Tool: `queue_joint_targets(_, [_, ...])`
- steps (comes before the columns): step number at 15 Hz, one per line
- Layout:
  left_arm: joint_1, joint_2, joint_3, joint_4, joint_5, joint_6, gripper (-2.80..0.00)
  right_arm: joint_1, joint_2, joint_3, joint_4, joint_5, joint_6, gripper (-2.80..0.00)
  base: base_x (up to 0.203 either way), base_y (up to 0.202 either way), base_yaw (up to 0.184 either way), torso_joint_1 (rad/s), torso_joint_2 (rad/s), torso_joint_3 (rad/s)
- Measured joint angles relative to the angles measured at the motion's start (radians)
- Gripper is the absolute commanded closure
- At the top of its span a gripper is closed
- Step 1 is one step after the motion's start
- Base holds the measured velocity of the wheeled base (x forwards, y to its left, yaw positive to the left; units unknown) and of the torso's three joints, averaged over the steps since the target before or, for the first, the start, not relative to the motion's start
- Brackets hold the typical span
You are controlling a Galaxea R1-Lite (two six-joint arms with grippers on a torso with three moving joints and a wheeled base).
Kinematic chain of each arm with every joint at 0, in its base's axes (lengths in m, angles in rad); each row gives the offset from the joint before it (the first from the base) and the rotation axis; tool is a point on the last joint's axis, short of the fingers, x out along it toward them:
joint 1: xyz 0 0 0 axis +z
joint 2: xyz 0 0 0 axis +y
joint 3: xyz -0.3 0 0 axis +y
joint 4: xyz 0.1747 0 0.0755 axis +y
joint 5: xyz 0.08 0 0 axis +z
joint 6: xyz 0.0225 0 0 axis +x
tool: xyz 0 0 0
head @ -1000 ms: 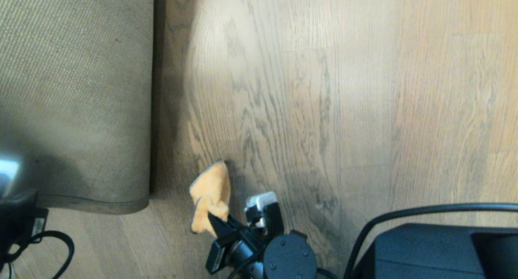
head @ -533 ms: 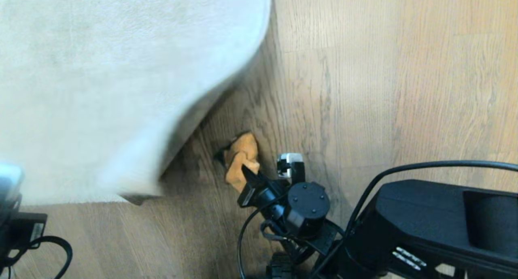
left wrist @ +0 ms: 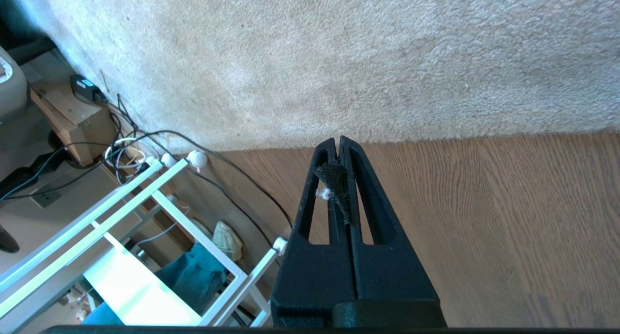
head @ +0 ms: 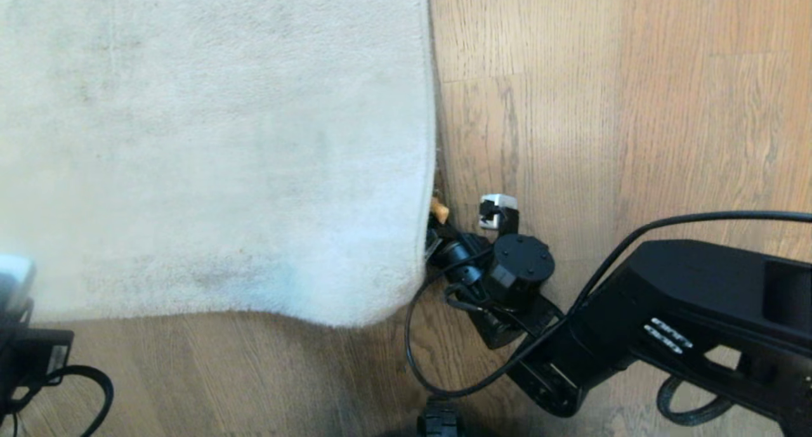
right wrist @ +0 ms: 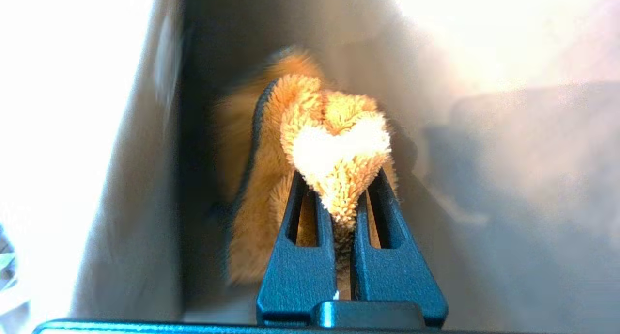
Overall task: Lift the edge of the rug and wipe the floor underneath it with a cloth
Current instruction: Lay down the carpet
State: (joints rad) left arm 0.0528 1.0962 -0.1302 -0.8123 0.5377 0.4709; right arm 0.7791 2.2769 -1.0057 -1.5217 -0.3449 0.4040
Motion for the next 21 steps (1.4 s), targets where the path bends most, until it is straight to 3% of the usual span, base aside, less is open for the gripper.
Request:
queue_joint_targets(5, [-0.015,0.0,0.0,0.0,-0.001,0.0,0.0,-0.157,-0.051,0.0,-0.003,0.046,-0.019,0.0,0.0,0.0,0.0,0.0,0.0,0.0])
queue_joint_targets(14, [-0.041,-0.002,0.0,0.0,0.0,0.001,0.0,-0.38,-0.183,0.026,-0.004,0.058,-0.043,0.0,0.0,0.0,0.0,0.0,0.0,0.0])
queue_joint_targets(16, [-0.043,-0.002,0.0,0.0,-0.001,0.001,0.0,-0.42,-0.221,0.094,-0.003,0.102,-0.075,0.0,0.0,0.0,0.0,0.0,0.0,0.0])
queue_joint_targets(21, [-0.065,-0.002,-0.002,0.0,-0.001,0.001,0.0,-0.569,-0.337,0.323,0.007,0.221,-0.252,0.0,0.0,0.0,0.0,0.0,0.0,0.0])
